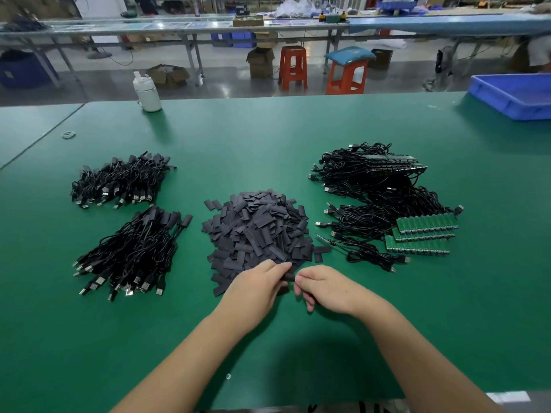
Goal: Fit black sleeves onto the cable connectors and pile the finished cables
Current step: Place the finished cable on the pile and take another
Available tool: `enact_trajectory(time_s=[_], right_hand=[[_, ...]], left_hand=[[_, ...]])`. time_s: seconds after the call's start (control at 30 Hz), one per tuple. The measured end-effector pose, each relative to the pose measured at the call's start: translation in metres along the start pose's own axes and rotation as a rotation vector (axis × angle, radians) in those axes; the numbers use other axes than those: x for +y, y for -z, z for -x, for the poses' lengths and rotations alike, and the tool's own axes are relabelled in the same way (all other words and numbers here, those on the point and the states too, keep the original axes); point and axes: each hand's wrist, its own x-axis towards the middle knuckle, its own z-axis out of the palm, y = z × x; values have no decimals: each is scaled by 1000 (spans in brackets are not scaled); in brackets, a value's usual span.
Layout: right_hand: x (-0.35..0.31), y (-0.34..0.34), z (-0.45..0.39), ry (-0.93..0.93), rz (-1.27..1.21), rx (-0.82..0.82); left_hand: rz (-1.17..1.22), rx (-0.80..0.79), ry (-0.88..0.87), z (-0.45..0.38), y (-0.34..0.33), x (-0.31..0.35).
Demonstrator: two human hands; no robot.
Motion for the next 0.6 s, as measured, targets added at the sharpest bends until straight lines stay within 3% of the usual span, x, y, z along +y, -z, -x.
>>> enact_trajectory(time_s=[0.17,0.4,0.5,0.6], right_hand=[[-3,0,2,15,27,-6],[-4,0,2,59,78,10],[-5,-2,1,104,38,103],[-2,-3,0,119,70,227]], left_hand=[[-202,-29,-63,1,0,-2],[-170,74,-122,5,-5,-3],[59,167,-21,3,-5,2],[412,245,253,-1,2,7]])
